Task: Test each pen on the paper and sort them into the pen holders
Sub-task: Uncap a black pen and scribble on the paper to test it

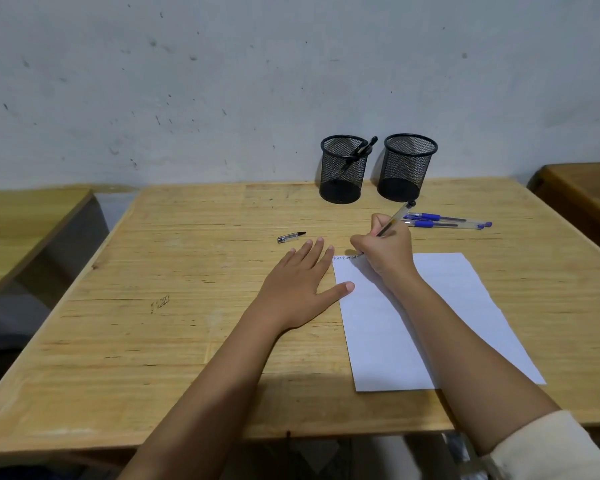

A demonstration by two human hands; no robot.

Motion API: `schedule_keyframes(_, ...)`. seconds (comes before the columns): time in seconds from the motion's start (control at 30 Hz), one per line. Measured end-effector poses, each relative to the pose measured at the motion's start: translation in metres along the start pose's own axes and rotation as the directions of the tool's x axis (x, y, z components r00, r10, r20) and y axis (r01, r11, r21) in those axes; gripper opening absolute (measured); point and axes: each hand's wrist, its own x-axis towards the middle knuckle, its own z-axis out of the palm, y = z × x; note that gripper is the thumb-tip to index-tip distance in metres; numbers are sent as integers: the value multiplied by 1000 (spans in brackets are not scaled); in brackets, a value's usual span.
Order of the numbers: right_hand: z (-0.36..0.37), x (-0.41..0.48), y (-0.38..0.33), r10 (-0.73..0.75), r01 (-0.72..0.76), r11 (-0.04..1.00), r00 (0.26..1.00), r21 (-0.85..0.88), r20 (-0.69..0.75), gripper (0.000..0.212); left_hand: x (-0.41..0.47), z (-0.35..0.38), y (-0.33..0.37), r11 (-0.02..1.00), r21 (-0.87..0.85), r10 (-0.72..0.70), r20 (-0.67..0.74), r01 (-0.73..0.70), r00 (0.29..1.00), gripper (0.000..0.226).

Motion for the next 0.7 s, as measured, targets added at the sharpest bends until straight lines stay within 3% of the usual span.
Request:
schedule_keyframes(0.23, 1, 0, -1, 34, -34, 999, 999, 6, -9, 38, 1, 1, 0, 1000, -7, -2, -2, 2, 1000, 74)
schedule_keyframes(0.37, -4, -2, -2, 115, -81, 946, 989, 314, -90, 39, 0, 1, 0, 1000, -22, -1, -8, 1, 1000, 74)
schedule_keyframes(0.43, -7, -1, -3, 168, -127, 866, 985, 483, -43, 35, 1, 1, 0, 1000, -31, -4, -17, 3, 1000, 74)
schedule_keyframes(0.5, -8, -1, -3, 188, -165, 833, 982, 528, 10, 21, 1, 0, 0, 999, -35, 3, -36, -4, 999, 75)
schedule_keyframes(0.57, -9, 0, -4, 165, -160, 808, 985, 567, 43, 12, -2, -2, 0, 994, -108, 17, -75, -25, 997, 74)
schedule_keyframes(0.7, -17, 2, -12, 167, -167, 677, 983, 717, 72, 11, -9, -12, -1, 896, -442, -70, -230, -40, 971, 69)
